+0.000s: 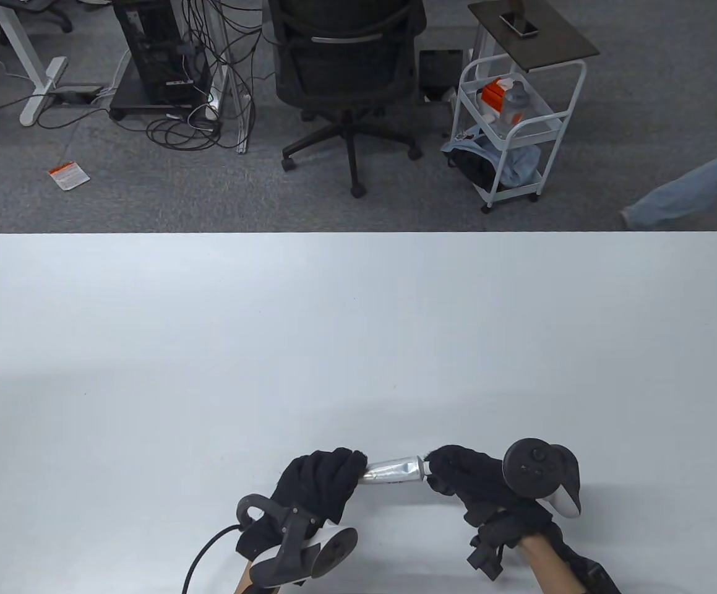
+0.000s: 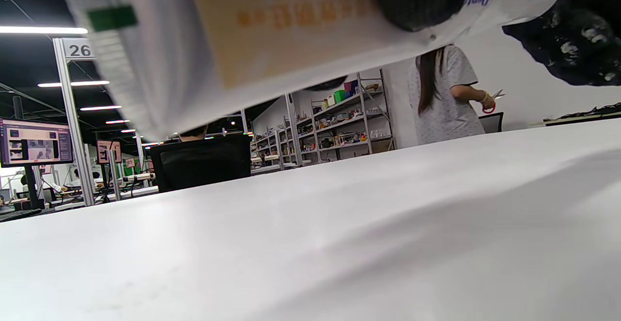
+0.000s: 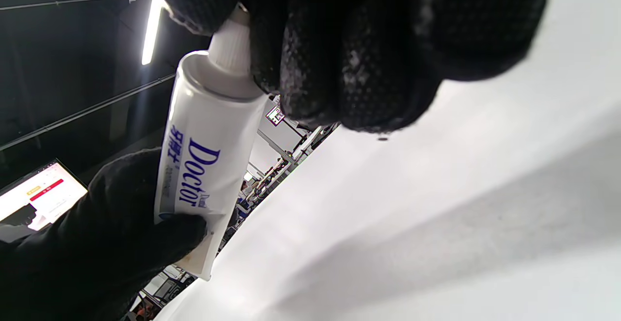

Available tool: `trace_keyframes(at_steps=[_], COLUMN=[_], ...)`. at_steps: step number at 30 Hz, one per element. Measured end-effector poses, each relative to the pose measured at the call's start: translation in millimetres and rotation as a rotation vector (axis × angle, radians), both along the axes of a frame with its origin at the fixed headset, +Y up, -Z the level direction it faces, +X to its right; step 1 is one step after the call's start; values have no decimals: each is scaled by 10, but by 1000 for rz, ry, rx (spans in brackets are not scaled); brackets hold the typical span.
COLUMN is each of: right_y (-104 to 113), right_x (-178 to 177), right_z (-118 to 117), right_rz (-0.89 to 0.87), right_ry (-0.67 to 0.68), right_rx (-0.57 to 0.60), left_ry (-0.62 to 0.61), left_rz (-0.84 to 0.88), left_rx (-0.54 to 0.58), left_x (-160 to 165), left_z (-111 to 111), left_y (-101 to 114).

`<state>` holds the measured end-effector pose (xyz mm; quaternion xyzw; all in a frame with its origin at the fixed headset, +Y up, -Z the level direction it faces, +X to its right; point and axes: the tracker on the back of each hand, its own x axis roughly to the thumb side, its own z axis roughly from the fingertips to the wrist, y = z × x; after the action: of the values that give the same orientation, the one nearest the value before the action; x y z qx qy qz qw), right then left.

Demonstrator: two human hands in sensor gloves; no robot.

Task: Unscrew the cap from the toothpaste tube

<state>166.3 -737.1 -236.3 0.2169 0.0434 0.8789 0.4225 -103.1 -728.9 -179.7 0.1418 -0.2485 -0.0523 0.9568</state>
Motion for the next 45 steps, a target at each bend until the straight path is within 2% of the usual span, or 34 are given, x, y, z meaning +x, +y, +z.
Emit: trace_keyframes(at_steps=[6, 10, 14, 17, 22, 27, 33, 36, 39, 41, 45], right_y=[76, 53, 18, -15, -23, 6, 69, 54, -11, -59, -58], right_x=[-55, -26, 78, 74, 31, 0, -44, -33, 7, 12, -18], right_z=[50, 50, 10, -18, -16, 1, 45, 57, 31, -1, -8], right_rz=[164, 154, 70, 45, 4, -14, 46, 66, 54, 36, -1], right_ry=[14, -24, -100, -85, -49, -15, 39, -1, -58, -41, -17], right_rx=[121, 126, 49, -30, -64, -44, 86, 98, 10, -60, -87], left_ry=[0, 18, 23, 15, 6, 9, 11, 18, 24, 26, 20], left_rz=[-26, -22, -30, -19, -19, -20, -30, -20, -17, -16, -14], left_rx=[-34, -25, -12, -7, 0, 7, 0, 6, 17, 20, 21], left_x=[11, -15, -24, -21, -19, -29, -31, -46, -58, -59, -50], left_z=[-14, -26, -21, -15, -2, 4, 6, 7, 10, 9, 12], left_y=[-17, -11, -3, -6, -6, 6, 3, 17, 28, 27, 19])
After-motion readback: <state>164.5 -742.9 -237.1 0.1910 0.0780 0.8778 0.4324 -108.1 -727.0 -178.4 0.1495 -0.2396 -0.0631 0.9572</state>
